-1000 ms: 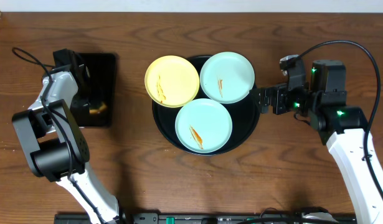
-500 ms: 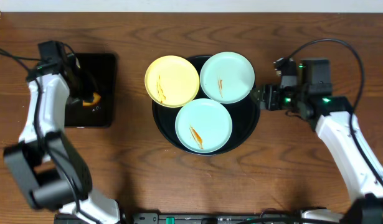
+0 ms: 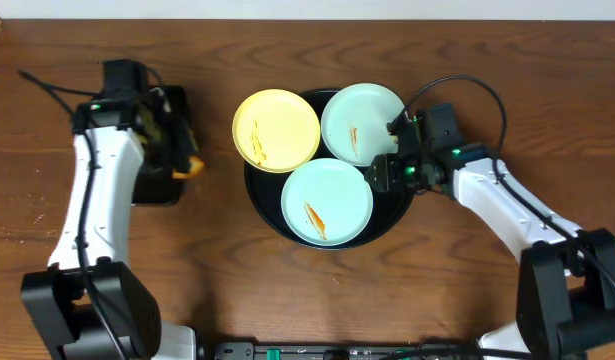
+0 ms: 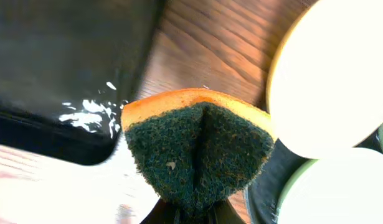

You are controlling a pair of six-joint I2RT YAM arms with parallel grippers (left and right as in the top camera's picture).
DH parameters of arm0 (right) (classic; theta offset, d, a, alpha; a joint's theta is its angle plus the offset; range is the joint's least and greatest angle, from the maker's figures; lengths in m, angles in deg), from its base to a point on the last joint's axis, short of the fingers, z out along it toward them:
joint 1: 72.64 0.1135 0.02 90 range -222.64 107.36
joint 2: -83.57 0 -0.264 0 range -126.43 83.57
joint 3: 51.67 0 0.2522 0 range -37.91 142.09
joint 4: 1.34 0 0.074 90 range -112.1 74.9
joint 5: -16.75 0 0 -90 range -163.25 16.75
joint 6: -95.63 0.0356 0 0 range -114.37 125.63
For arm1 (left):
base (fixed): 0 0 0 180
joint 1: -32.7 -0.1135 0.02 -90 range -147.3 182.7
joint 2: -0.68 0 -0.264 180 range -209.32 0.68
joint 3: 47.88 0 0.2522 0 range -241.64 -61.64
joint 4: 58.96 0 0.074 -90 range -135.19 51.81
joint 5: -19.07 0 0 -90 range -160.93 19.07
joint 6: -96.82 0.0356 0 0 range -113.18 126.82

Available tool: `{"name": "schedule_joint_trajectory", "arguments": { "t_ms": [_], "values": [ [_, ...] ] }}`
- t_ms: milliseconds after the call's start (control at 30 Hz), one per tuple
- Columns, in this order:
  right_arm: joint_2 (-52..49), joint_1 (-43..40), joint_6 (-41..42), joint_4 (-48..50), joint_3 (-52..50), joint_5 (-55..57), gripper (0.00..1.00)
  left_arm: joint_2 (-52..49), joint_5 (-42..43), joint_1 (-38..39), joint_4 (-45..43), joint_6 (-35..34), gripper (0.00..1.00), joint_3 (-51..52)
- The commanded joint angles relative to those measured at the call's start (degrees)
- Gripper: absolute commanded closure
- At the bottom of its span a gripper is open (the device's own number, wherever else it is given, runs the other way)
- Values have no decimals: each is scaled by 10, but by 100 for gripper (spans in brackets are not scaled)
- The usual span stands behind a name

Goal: Clean dirty plates on tray and stack at the side

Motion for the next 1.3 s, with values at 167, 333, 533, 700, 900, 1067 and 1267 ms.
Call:
{"name": "schedule_joint_trajectory", "arguments": {
  "t_ms": [167, 333, 533, 700, 900, 1067, 1267],
  "values": [
    [-54, 38, 46, 3, 11, 32, 59, 7, 10, 95, 12, -60, 93, -6],
    [-67, 42, 68, 12, 11, 38, 69, 7, 9, 143, 11, -84, 93, -6],
    [-73, 46, 111, 12, 11, 42, 84, 7, 9, 184, 7, -123, 94, -5],
    [-80, 59, 142, 12, 11, 43, 98, 5, 9, 217, 2, -149, 93, -2],
    [-82, 63, 187, 8, 11, 71, 99, -5, 5, 257, -25, -189, 92, 17],
    [-82, 64, 208, -5, 10, 87, 99, -12, -37, 290, -43, -231, 92, 22],
    [-82, 63, 208, -29, 10, 73, 99, -36, -90, 327, -49, -259, 92, 23]
  ]
}}
